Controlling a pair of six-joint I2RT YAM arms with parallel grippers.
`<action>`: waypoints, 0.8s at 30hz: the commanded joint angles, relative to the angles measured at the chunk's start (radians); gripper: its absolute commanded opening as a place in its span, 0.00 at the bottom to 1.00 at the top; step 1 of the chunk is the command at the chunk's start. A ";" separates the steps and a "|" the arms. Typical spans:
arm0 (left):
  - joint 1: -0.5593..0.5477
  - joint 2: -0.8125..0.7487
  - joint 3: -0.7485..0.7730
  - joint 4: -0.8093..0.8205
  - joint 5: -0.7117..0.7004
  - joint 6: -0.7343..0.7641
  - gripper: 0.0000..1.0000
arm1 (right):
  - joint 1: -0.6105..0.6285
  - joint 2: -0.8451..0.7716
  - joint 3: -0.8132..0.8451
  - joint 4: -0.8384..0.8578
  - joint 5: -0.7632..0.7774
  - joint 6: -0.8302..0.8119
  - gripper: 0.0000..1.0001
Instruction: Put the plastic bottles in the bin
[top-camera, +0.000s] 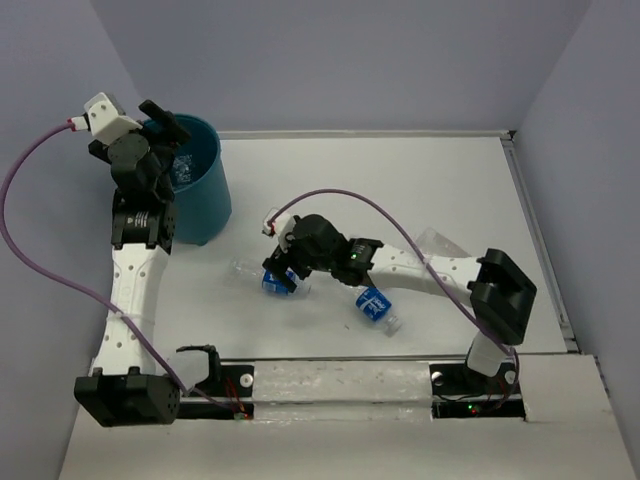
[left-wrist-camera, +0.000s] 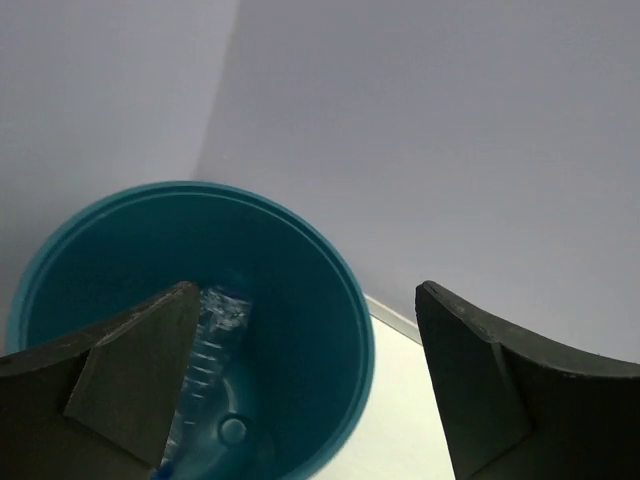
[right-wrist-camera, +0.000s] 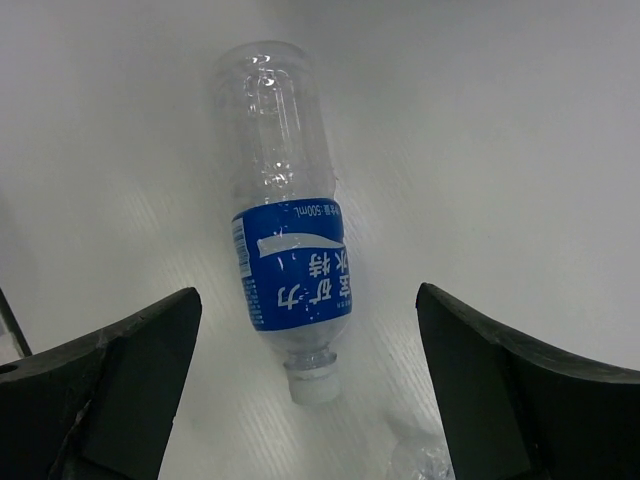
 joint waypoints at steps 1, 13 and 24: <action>0.001 -0.161 -0.046 0.045 0.226 -0.082 0.99 | 0.009 0.088 0.109 -0.088 -0.072 -0.079 0.94; -0.049 -0.525 -0.342 -0.093 0.581 -0.095 0.99 | 0.009 0.395 0.391 -0.211 -0.231 -0.044 0.86; -0.137 -0.546 -0.269 -0.343 0.561 -0.050 0.99 | -0.001 0.415 0.315 -0.197 -0.149 -0.003 0.37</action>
